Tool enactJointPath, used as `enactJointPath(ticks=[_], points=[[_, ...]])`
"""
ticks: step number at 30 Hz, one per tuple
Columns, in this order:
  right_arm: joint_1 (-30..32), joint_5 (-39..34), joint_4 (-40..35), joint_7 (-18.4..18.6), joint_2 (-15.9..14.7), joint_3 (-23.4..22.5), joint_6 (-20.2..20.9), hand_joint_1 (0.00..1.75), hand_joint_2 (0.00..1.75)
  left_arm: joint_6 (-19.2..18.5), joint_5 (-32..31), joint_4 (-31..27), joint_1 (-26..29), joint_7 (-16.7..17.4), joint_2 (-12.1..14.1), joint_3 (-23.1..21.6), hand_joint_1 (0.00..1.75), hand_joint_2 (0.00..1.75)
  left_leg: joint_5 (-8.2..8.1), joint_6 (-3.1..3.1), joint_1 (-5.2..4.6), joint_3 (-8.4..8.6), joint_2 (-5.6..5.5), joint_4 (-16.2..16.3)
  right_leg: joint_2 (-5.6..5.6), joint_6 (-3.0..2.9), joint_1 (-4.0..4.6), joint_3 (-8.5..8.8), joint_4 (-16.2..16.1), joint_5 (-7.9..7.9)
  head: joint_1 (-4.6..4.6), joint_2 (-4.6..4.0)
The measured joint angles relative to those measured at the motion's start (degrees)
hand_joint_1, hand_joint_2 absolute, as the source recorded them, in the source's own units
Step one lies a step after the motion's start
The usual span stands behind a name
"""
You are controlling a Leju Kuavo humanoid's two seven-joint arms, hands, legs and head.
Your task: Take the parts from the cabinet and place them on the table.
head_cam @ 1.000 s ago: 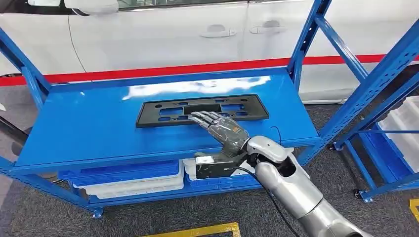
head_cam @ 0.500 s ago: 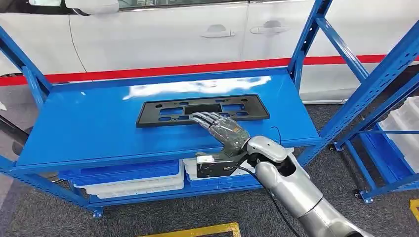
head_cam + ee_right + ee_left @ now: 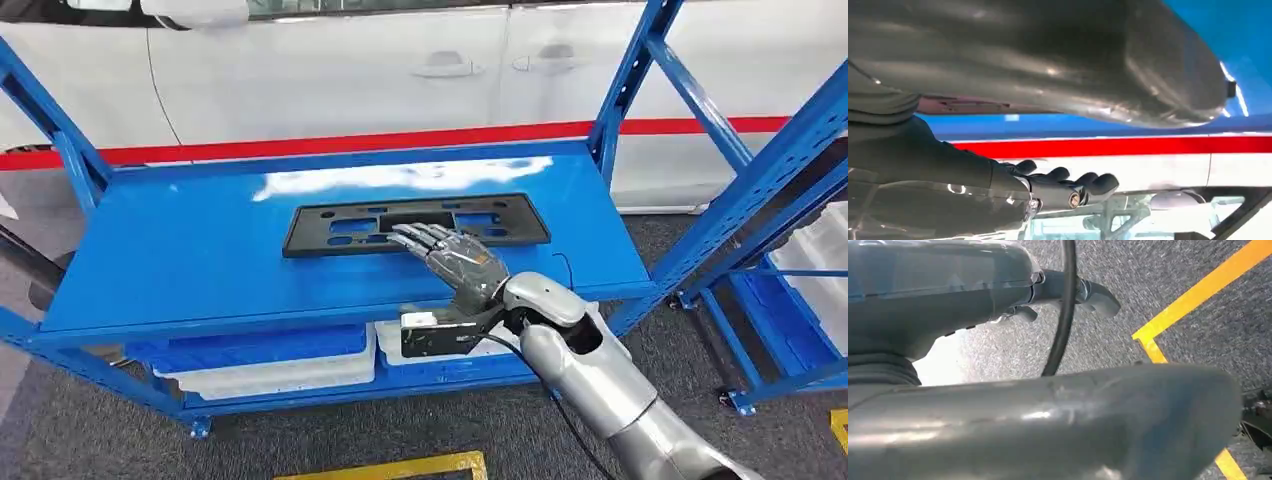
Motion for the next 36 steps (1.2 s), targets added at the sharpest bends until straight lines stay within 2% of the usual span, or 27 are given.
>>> enactJointPath(ticks=[2, 3, 4, 5, 6, 7, 8, 9, 10, 12, 14, 15, 17, 18, 19, 20, 21, 23, 24, 27, 29, 30, 32, 33, 34, 35, 36], points=[[0.21, 0.00, 0.04, 0.00, 0.00, 0.00, 0.00, 0.00, 0.00, 0.00, -0.07, 0.00, 0.04, 0.00, -0.13, 0.00, 0.00, 0.00, -0.05, 0.04, 0.01, -0.07, 0.09, 0.01, 0.01, 0.25, -0.29, -4.65, 9.00, -3.64, -0.02, 0.00], [0.37, 0.00, 0.11, 0.00, 0.00, 0.02, 0.02, 0.00, 0.00, 0.00, -0.07, 0.00, 0.05, 0.00, -0.13, 0.00, 0.00, 0.00, -0.11, -0.02, 0.02, -0.08, 0.12, 0.05, -0.01, 0.42, -0.45, -6.83, 12.68, -4.35, 0.00, 0.00], [0.44, 0.00, 0.20, 0.00, 0.00, 0.07, 0.02, 0.00, 0.00, 0.00, -0.09, 0.00, 0.06, 0.00, -0.15, 0.00, 0.00, 0.00, -0.20, -0.14, 0.07, -0.04, 0.11, 0.09, -0.04, 0.58, -0.66, -7.78, 13.69, -3.60, -0.02, 0.00], [0.43, 0.00, 0.24, 0.00, -0.02, 0.09, 0.02, 0.00, 0.00, 0.00, -0.09, 0.00, 0.06, -0.02, -0.26, 0.00, 0.00, 0.00, -0.40, -0.35, 0.19, 0.09, 0.08, 0.21, -0.09, 0.69, -0.89, -7.31, 11.78, -1.48, -0.02, 0.00], [0.42, 0.00, 0.26, 0.00, 0.00, 0.09, 0.02, 0.00, 0.00, 0.02, -0.07, 0.00, 0.06, -0.09, -0.33, 0.00, 0.00, 0.00, -0.74, -0.69, 0.39, 0.29, 0.02, 0.47, -0.19, 0.79, -1.04, -5.63, 7.72, 1.50, -0.02, 0.00], [0.39, 0.00, 0.26, -0.02, 0.00, 0.11, 0.02, 0.00, 0.00, 0.02, -0.07, 0.00, 0.06, -0.13, -0.39, 0.00, 0.00, 0.00, -1.03, -1.02, 0.54, 0.42, -0.02, 0.73, -0.32, 0.88, -1.12, -4.13, 4.31, 3.56, -0.02, 0.00], [0.38, 0.00, 0.28, -0.04, 0.00, 0.13, 0.02, 0.00, 0.00, 0.02, -0.04, 0.02, 0.06, -0.20, -0.41, 0.00, 0.00, 0.00, -1.80, -1.77, 0.65, 0.43, -0.02, 1.38, -0.91, 1.09, -1.24, -1.93, -0.84, 5.17, 0.00, 0.00], [0.24, 0.00, 0.39, -0.09, 0.00, 0.15, 0.09, 0.00, 0.00, 0.07, 0.00, 0.07, 0.03, -0.24, -0.39, 0.00, 0.00, 0.00, -2.19, -2.38, 0.18, -0.18, -0.03, 2.03, -1.00, 0.77, -0.54, -1.54, -1.57, 4.28, 0.02, 0.00], [0.21, 0.00, 0.41, -0.17, 0.00, 0.20, 0.09, 0.00, 0.00, 0.07, 0.00, 0.07, 0.00, -0.28, -0.39, 0.00, 0.00, 0.00, -2.10, -2.78, 0.15, -0.49, -0.01, 1.84, -0.86, -0.28, -0.75, -1.76, -1.33, 3.73, -0.09, 0.00], [0.34, 0.00, 0.42, -0.18, -0.30, 0.31, 0.07, 0.00, 0.00, 0.02, 0.00, 0.07, 0.06, -0.35, -0.46, 0.00, 0.00, 0.00, -2.14, -3.32, 0.38, -0.09, 0.22, 1.66, -0.69, -0.98, -0.35, -1.98, -1.48, 3.42, -0.07, 0.00], [0.25, 0.00, 0.15, -0.20, -1.38, 0.39, 0.04, 0.00, 0.00, 0.04, 0.00, 0.07, -0.02, -0.35, -0.57, 0.00, 0.00, 0.00, -3.09, -3.90, 0.58, 0.05, 0.24, 2.37, -0.89, -1.89, -0.60, -1.19, -1.95, 3.35, -0.07, 0.00], [0.09, -0.02, 0.02, -0.24, -2.30, 0.42, 0.02, 0.00, 0.00, 0.07, 0.00, 0.07, -0.15, -0.37, -0.57, 0.00, 0.00, 0.00, -4.45, -3.93, 0.57, -1.23, 0.33, 5.13, -1.05, -2.26, -0.50, -0.88, -2.01, 3.13, -0.09, 0.00], [0.04, -0.02, -0.02, -0.24, -3.92, 0.92, 0.04, 0.00, 0.00, 0.07, 0.00, 0.07, -0.24, -0.35, -0.57, 0.00, 0.00, 0.00, -8.28, -3.97, 0.46, -6.66, 0.33, 14.77, -1.29, -2.81, -0.08, -0.50, -2.01, 2.76, -0.09, 0.00], [0.14, -0.02, -0.02, -0.26, -4.77, 1.18, 0.04, 0.00, 0.00, 0.07, 0.00, 0.07, -0.19, -0.35, -0.57, 0.00, 0.00, 0.00, -9.31, -3.93, 0.39, -9.27, 0.32, 18.87, -1.36, -3.03, 0.21, -0.34, -2.00, 2.58, -0.09, 0.00], [0.24, -0.02, -0.02, -0.26, -5.59, 1.37, 0.04, 0.00, 0.00, 0.07, 0.00, 0.07, -0.07, -0.35, -0.57, 0.00, 0.00, 0.00, -8.92, -3.79, 0.30, -10.99, 0.32, 20.83, -1.37, -3.15, 0.46, -0.07, -1.99, 2.36, -0.07, 0.00], [0.26, -0.02, -0.04, -0.26, -6.32, 1.49, 0.04, 0.00, 0.00, 0.07, 0.00, 0.07, 0.07, -0.35, -0.59, 0.00, 0.00, 0.00, -6.96, -3.44, 0.12, -11.17, 0.32, 19.71, -1.36, -3.19, 0.67, 0.30, -1.99, 2.11, -0.09, 0.00], [0.25, -0.02, -0.11, -0.26, -7.10, 1.66, 0.02, 0.00, 0.00, 0.07, 0.00, 0.07, 0.08, -0.35, -0.59, 0.00, 0.00, 0.00, -3.94, -2.98, -0.07, -10.08, 0.32, 16.05, -1.34, -3.22, 0.87, 0.79, -1.99, 1.82, -0.09, 0.00], [0.22, -0.02, -0.46, -0.31, -8.33, 1.97, 0.02, 0.00, 0.00, 0.07, 0.00, 0.07, -0.02, -0.35, -0.59, 0.00, 0.00, 0.00, 2.26, -1.64, -0.75, -6.25, 0.10, 5.88, -1.36, -3.14, 1.11, 1.81, -2.00, 1.14, -0.09, 0.00], [0.09, -0.04, -0.55, -0.35, -8.74, 2.08, 0.02, 0.00, 0.00, 0.09, 0.00, 0.13, 0.06, -0.35, -0.46, 0.00, 0.00, 0.00, 1.25, -1.12, -1.04, -5.68, -0.10, 4.70, -1.37, -2.89, 1.41, 1.91, -2.04, 0.88, -0.02, 0.00], [0.04, -0.04, -0.63, -0.33, -9.44, 2.51, 0.02, 0.00, 0.00, 0.07, 0.00, 0.13, -0.10, -0.37, -0.57, 0.00, 0.00, 0.00, 1.18, -0.94, -1.41, -5.26, -0.25, 3.48, -1.32, -2.12, 1.04, 1.80, -2.43, 0.90, -0.07, 0.00], [0.06, -0.04, -1.05, -0.35, -9.44, 2.62, 0.00, 0.00, 0.00, 0.07, 0.00, 0.13, 0.00, -0.35, -0.79, 0.00, 0.00, 0.00, 1.74, -0.40, -0.54, -4.04, -0.25, 1.82, -1.49, -1.57, 1.04, 2.15, -2.41, 0.35, -0.04, 0.00], [-0.18, -0.07, -1.05, -0.35, -9.44, 2.62, 0.00, 0.00, 0.00, 0.09, 0.02, 0.13, -0.05, -0.39, -0.81, 0.00, 0.00, 0.00, 1.77, -0.24, -0.54, -3.60, -0.43, 1.33, -1.14, -1.41, 1.08, 1.49, -0.75, -0.44, -0.04, 0.00], [-0.17, -0.09, -1.01, -0.33, -9.00, 2.69, 0.02, 0.00, 0.00, 0.17, 0.02, 0.13, -0.32, -0.39, -0.87, 0.00, 0.00, 0.00, 1.59, 0.21, -0.57, -3.40, -0.37, 1.28, -0.81, -1.13, 0.63, -3.40, 8.08, -4.15, -0.04, 0.00], [0.13, -0.09, -0.92, -0.33, -8.85, 2.71, 0.02, 0.00, 0.00, 0.20, 0.04, 0.13, -0.39, -0.39, -0.96, 0.00, 0.00, 0.00, 1.39, 0.29, -0.57, -3.31, -0.43, 1.29, -0.81, -0.97, 0.43, -5.94, 12.13, -5.25, -0.04, 0.00], [0.34, -0.09, -0.87, -0.33, -8.74, 2.80, 0.02, 0.00, 0.00, 0.22, 0.07, 0.13, -0.34, -0.42, -0.98, 0.00, 0.00, 0.00, 1.19, 0.30, -0.56, -3.16, -0.53, 1.31, -0.82, -0.83, 0.25, -7.88, 14.67, -5.25, -0.04, 0.00], [0.40, -0.09, -0.85, -0.33, -8.68, 2.86, 0.02, 0.00, 0.00, 0.22, 0.09, 0.13, -0.26, -0.42, -1.03, 0.00, 0.00, 0.00, 0.95, 0.20, -0.55, -2.87, -0.68, 1.38, -0.84, -0.72, 0.07, -8.34, 14.15, -3.64, -0.04, 0.00], [0.37, -0.09, -0.85, -0.33, -8.68, 2.86, 0.02, 0.00, 0.00, 0.22, 0.09, 0.13, -0.20, -0.42, -1.09, 0.00, 0.00, 0.00, 0.64, 0.15, -0.54, -2.49, -0.75, 1.46, -0.84, -0.69, -0.10, -7.54, 11.54, -1.20, -0.04, 0.00]])
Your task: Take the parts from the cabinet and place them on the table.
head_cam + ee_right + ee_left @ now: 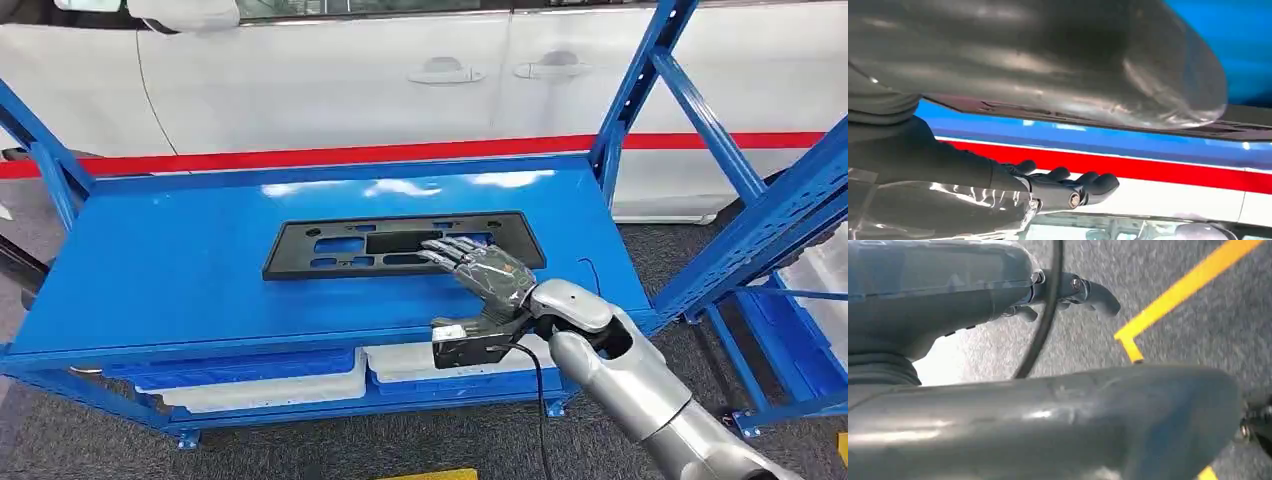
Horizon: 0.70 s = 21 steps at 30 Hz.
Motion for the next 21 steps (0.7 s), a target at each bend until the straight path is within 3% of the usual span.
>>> enactJointPath(ticks=[2, 4, 7, 9, 10, 12, 13, 14, 15, 16, 17, 18, 19, 21], points=[[-0.10, 0.00, 0.00, 0.00, 0.00, 0.00, -0.02, 0.00, 0.00, -0.04, 0.00, 0.00, 0.03, -0.02, -0.24, 0.00, 0.00, 0.00, -0.98, -0.41, 0.02, 0.96, -0.09, 0.44, -0.34, -0.19, -0.12, 4.24, -10.31, 6.71, 0.00, 0.00], [-0.25, 0.00, 0.02, 0.02, 0.16, 0.07, 0.02, 0.00, 0.00, 0.00, 0.02, 0.00, -0.07, -0.04, -0.28, -0.02, 0.00, 0.00, -1.60, -1.17, -0.38, 0.57, -0.06, 0.99, -0.75, -0.54, 0.45, 5.68, -13.51, 5.57, 0.00, 0.00], [-0.24, 0.00, 0.02, -0.07, 0.15, 0.20, 0.00, 0.00, 0.00, 0.24, 0.02, 0.00, -0.01, -0.13, -0.37, -0.02, 0.00, 0.00, -1.69, -1.91, -0.30, 0.56, 0.11, 0.53, -0.39, -1.18, 0.48, 5.44, -13.37, 5.08, 0.00, 0.00], [-0.39, 0.00, -0.02, -0.15, -0.30, 0.20, -0.02, 0.00, 0.00, 0.37, 0.02, 0.00, -0.11, -0.22, -0.46, -0.02, 0.00, 0.00, -2.97, -2.75, -0.10, 0.35, 0.30, 2.36, -0.73, -1.96, 0.11, 6.44, -14.16, 4.95, 0.00, 0.00], [-0.49, 0.00, -0.02, -0.24, -0.46, 0.22, 0.00, 0.00, 0.00, 0.44, 0.02, 0.00, -0.20, -0.28, -0.50, -0.02, 0.00, 0.00, -4.81, -2.99, -0.11, -1.33, 0.43, 5.83, -0.82, -2.27, 0.13, 6.71, -14.22, 4.76, -0.02, 0.00], [-0.44, 0.00, 0.00, -0.33, -0.72, 0.37, 0.02, 0.00, 0.00, 0.48, 0.07, 0.00, -0.17, -0.28, -0.50, -0.02, 0.00, 0.00, -8.29, -3.34, -0.05, -6.28, 0.48, 14.66, -1.01, -2.66, 0.34, 7.08, -14.19, 4.37, 0.00, 0.00], [-0.38, -0.02, 0.00, -0.37, -0.72, 0.46, 0.02, 0.00, 0.00, 0.48, 0.13, 0.00, -0.09, -0.28, -0.50, -0.02, 0.00, 0.00, -8.90, -3.42, -0.03, -8.34, 0.51, 17.79, -1.01, -2.74, 0.41, 7.29, -14.16, 4.15, -0.02, 0.00], [-0.32, -0.02, 0.00, -0.40, -0.72, 0.55, 0.02, 0.00, 0.00, 0.48, 0.18, 0.00, -0.01, -0.26, -0.52, -0.02, 0.00, 0.00, -8.04, -3.39, -0.03, -9.32, 0.53, 18.45, -0.97, -2.70, 0.46, 7.60, -14.14, 3.90, 0.00, 0.00], [-0.28, -0.02, 0.00, -0.40, -0.72, 0.70, 0.02, 0.00, 0.00, 0.48, 0.20, 0.00, 0.12, -0.26, -0.50, -0.02, 0.00, 0.00, -5.75, -3.33, -0.03, -8.91, 0.53, 16.32, -0.93, -2.65, 0.47, 8.02, -14.13, 3.61, -0.02, 0.00], [-0.29, -0.02, 0.00, -0.42, -0.72, 0.83, 0.02, 0.00, 0.00, 0.52, 0.30, 0.00, 0.14, -0.26, -0.50, -0.02, 0.00, 0.00, -2.59, -3.17, -0.03, -7.37, 0.53, 12.06, -0.93, -2.51, 0.47, 8.54, -14.12, 3.28, -0.02, 0.00], [-0.32, -0.02, 0.00, -0.42, -0.72, 0.90, 0.02, 0.00, 1.75, 0.59, 0.42, 0.02, 0.14, -0.26, -0.48, -0.02, 0.00, 0.00, 0.63, -2.96, -0.03, -5.28, 0.50, 6.80, -0.93, -2.37, 0.47, 9.08, -14.13, 2.90, 0.00, 0.00], [-0.34, -0.04, 0.00, -0.46, -0.72, 0.94, 0.02, 0.00, 1.75, 0.66, 0.48, 0.02, 0.14, -0.26, -0.48, -0.02, 0.00, 0.00, 2.36, -2.61, -0.05, -3.76, 0.27, 2.41, -0.97, -2.14, 0.47, 9.45, -14.17, 2.54, 0.00, 0.00], [-0.45, -0.09, 0.00, -0.48, -0.72, 1.01, 0.04, 0.00, 1.75, 0.70, 0.55, 0.04, 0.21, -0.28, -0.46, -0.02, 0.00, 0.00, 1.53, -2.36, -0.48, -3.23, -0.14, 1.59, -0.77, -1.69, 0.87, 9.41, -13.91, 2.24, 0.02, 0.00], [-0.47, -0.15, 0.00, -0.53, -0.72, 1.22, 0.07, 0.00, 1.75, 0.77, 0.57, 0.04, 0.25, -0.26, -0.50, -0.02, 0.00, 0.00, 1.39, -1.92, -0.58, -3.21, -0.06, 1.49, -0.71, -1.29, 0.72, 9.34, -14.14, 2.28, 0.00, 0.00]])
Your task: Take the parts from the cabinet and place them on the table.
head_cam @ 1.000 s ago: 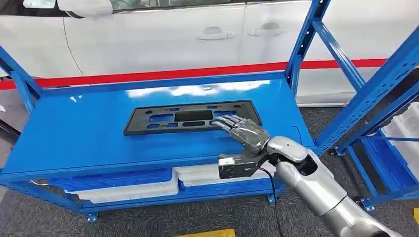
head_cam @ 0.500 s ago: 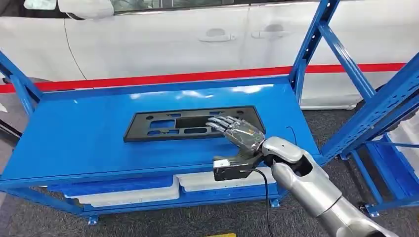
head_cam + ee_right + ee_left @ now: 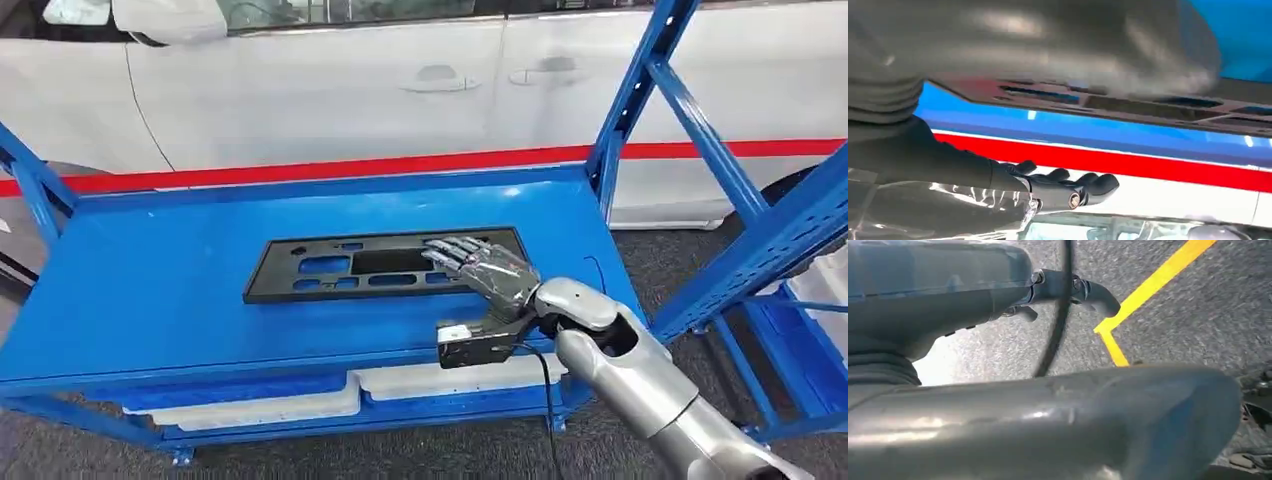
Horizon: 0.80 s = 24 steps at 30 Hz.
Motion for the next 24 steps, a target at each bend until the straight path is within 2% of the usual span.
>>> enactJointPath(ticks=[1, 2, 3, 4, 5, 6, 7, 10, 15, 18, 24], points=[[0.00, -0.02, -0.02, 0.00, 0.00, 0.11, 0.00, 0.00, 1.75, 0.02, 0.00, 0.00, 0.05, 0.00, 0.00, 0.00, 0.00, 0.00, -0.09, 0.25, -0.10, 0.00, -0.01, -0.01, 0.00, 0.30, -0.01, 0.13, -0.28, 0.00, 0.00, 0.00], [-0.06, -0.04, -0.02, 0.00, 0.00, 0.11, 0.00, 0.00, 1.75, 0.02, 0.02, 0.00, 0.06, 0.20, -0.04, 0.00, 0.00, 0.00, 0.15, 0.77, 0.38, 0.50, 0.02, -0.61, -0.03, 0.65, 0.18, 0.15, -0.32, -0.20, 0.00, 0.00], [0.04, -0.07, -0.07, 0.00, 0.02, 0.09, 0.00, 0.00, 1.75, 0.02, 0.02, 0.00, 0.07, 0.20, -0.18, 0.00, 0.00, 0.00, 0.25, 0.91, 0.45, 0.76, -0.13, -0.96, 0.09, 0.77, -0.18, 0.26, 0.38, -0.60, 0.02, 0.00], [-0.08, -0.11, -0.11, -0.02, 0.11, 0.13, 0.00, 0.00, 1.75, 0.04, 0.04, 0.00, -0.05, 0.20, -0.17, 0.00, 0.00, 0.00, 0.13, 0.69, 0.25, 0.86, -0.16, -0.82, 0.24, 0.13, 0.04, 0.24, 0.02, 0.91, -0.02, 0.00], [-0.09, -0.15, -0.09, -0.02, 0.13, 0.15, 0.04, 0.00, 1.75, 0.02, 0.07, 0.00, -0.16, 0.22, -0.20, 0.00, 0.00, 0.00, 0.10, 0.70, 0.09, 0.89, -0.24, -0.85, 0.28, -0.18, 0.06, 0.67, -0.11, 0.33, 0.00, 0.00], [-0.07, -0.17, -0.11, 0.07, 0.13, 0.17, 0.07, 0.00, 1.75, 0.02, 0.07, 0.00, -0.23, 0.26, -0.22, 0.00, 0.00, 0.00, -0.01, 0.80, -0.01, 0.87, -0.43, -0.78, 0.24, -0.19, -0.12, 1.09, -0.67, -0.03, 0.00, 0.00], [-0.07, -0.22, -0.11, 0.02, 0.13, 0.17, 0.09, 0.00, 0.00, 0.04, 0.11, 0.00, -0.30, 0.31, -0.22, 0.00, 0.00, 0.00, -0.05, 0.86, -0.09, 0.82, -0.50, -0.71, 0.22, -0.01, -0.15, 1.31, -1.10, -0.22, 0.00, 0.00], [-0.06, -0.31, -0.11, 0.02, 0.13, 0.26, 0.15, 0.00, 0.00, 0.02, 0.15, 0.00, -0.19, 0.42, -0.22, 0.00, 0.00, 0.00, -0.21, 1.14, -0.25, 0.81, -0.56, -0.72, 0.17, 0.05, -0.26, 1.41, -1.25, -0.24, 0.00, 0.00], [-0.06, -0.37, -0.11, 0.02, 0.13, 0.96, 0.66, 0.00, 0.00, -0.09, 0.28, 0.00, -0.18, 0.42, -0.22, 0.00, 0.00, 0.00, -0.19, 1.24, -0.34, 0.81, -0.57, -0.70, 0.10, 0.26, -0.32, 1.43, -1.38, -0.13, 0.00, 0.00], [-0.07, -0.41, -0.11, 0.02, 0.13, 1.29, 0.96, 0.00, 0.00, -0.09, 0.28, 0.02, -0.18, 0.42, -0.20, 0.00, 0.00, 0.00, -0.16, 1.29, -0.36, 0.80, -0.62, -0.70, 0.02, 0.73, -0.34, 1.47, -1.40, -0.11, 0.00, 0.00], [-0.06, -0.46, -0.11, 0.04, 0.13, 2.60, 1.18, 0.00, 0.00, 0.09, 0.20, 0.04, -0.16, 0.31, -0.20, 0.00, 0.00, 0.00, -0.12, 1.28, -0.35, 0.85, -0.66, -0.71, -0.13, 0.78, -0.25, 1.51, -1.38, -0.13, 0.00, 0.00]])
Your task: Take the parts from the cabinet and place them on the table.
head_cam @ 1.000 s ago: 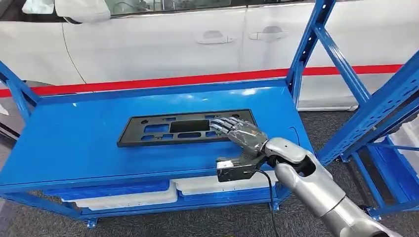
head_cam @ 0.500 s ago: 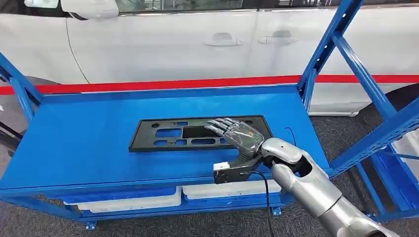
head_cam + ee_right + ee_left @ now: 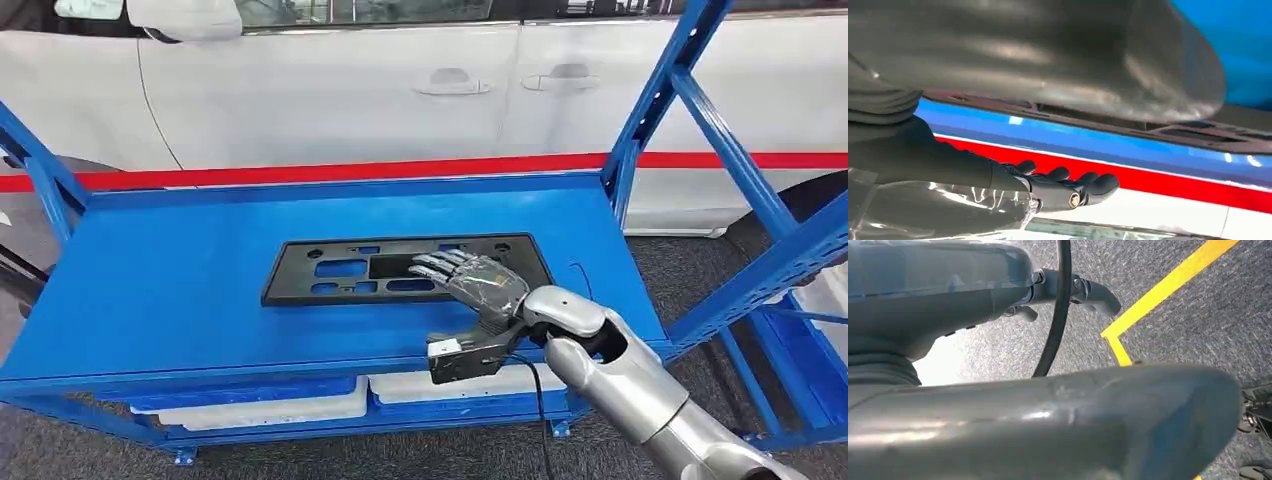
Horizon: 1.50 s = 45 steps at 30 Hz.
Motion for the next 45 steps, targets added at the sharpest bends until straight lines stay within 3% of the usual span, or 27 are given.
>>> enactJointPath(ticks=[5, 6, 45], points=[[0.03, 0.00, 0.48, 0.28, 0.00, 1.61, 0.52, 0.00, 0.00, 0.13, 0.22, 0.00, -0.01, -0.35, -0.02, 0.00, 0.00, 0.00, 0.00, -0.01, 0.03, 0.03, 0.00, -0.03, -0.02, 0.06, 0.02, 0.00, 0.05, -0.05, 0.00, 0.00], [0.07, 0.00, 0.72, 0.48, 0.00, 1.88, 0.55, 0.00, 1.75, 0.13, 0.22, 0.00, -0.01, -0.37, -0.02, 0.00, 0.00, 0.00, 0.00, -0.01, 0.03, 0.03, 0.00, -0.03, -0.02, 0.06, 0.02, -0.01, 0.06, -0.06, 0.00, 0.00], [-3.73, 1.68, 5.90, 2.25, 0.00, 2.86, -1.27, 0.00, 1.75, -0.20, -0.57, 0.00, -0.14, -1.03, -0.63, 0.00, 0.00, 0.00, 0.15, 0.08, 0.03, -0.11, -0.89, -0.05, -0.94, 0.11, 0.01, 0.21, 0.08, -0.11, 0.00, 0.00]])
